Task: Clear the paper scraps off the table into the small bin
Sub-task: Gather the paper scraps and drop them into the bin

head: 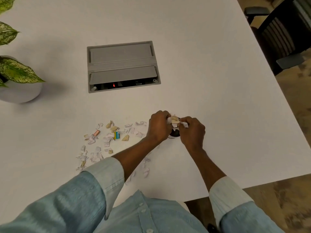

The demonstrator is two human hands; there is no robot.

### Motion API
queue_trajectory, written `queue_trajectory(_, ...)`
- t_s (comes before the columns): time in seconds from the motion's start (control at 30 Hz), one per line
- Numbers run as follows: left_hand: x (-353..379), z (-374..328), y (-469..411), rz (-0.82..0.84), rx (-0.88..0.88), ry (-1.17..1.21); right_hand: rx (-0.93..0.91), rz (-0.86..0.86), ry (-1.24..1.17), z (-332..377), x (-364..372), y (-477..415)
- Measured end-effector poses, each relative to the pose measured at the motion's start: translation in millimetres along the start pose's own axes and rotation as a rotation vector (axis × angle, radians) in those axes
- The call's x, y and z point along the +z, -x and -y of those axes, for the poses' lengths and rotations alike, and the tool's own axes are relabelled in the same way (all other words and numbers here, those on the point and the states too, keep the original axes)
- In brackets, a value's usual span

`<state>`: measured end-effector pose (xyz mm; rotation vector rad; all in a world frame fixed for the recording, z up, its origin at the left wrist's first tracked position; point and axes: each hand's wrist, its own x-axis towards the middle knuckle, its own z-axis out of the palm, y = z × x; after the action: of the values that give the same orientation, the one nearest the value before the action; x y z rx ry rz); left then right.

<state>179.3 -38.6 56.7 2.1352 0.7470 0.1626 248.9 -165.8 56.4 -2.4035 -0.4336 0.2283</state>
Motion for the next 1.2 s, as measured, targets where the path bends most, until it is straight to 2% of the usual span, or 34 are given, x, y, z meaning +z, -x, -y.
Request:
queue_trajectory(0.23,20,-2,1,0.138,0.034,-0.095,0.063,0.163,0.100,-5,4,-7)
queue_trajectory(0.47,15,4,11,0.180,0.051,-0.156,0.085,0.134,0.118,5,-5,-2)
queue_trajectory(0.6,-2,17,18,0.161,0.044,-0.237,0.022,0.091,0.113,11,-11,7)
queue_trajectory(0.7,-15,44,25,0.175,-0.031,-0.323,-0.125,0.067,0.028,14,-4,23)
queue_trajectory(0.8,-28,76,33,0.207,-0.091,-0.474,-0.231,0.236,-0.012,11,18,46)
queue_trajectory(0.9,-40,109,39,0.272,-0.111,-0.664,-0.282,0.464,0.116,6,41,64)
queue_trajectory(1.0,-47,134,45,0.331,-0.149,-0.736,-0.237,0.659,0.275,5,59,74)
queue_trajectory(1.07,-48,144,47,0.346,-0.159,-0.730,-0.226,0.715,0.416,2,69,77)
queue_trajectory(1.2,-43,154,44,0.358,-0.144,-0.675,-0.276,0.677,0.592,-9,89,82)
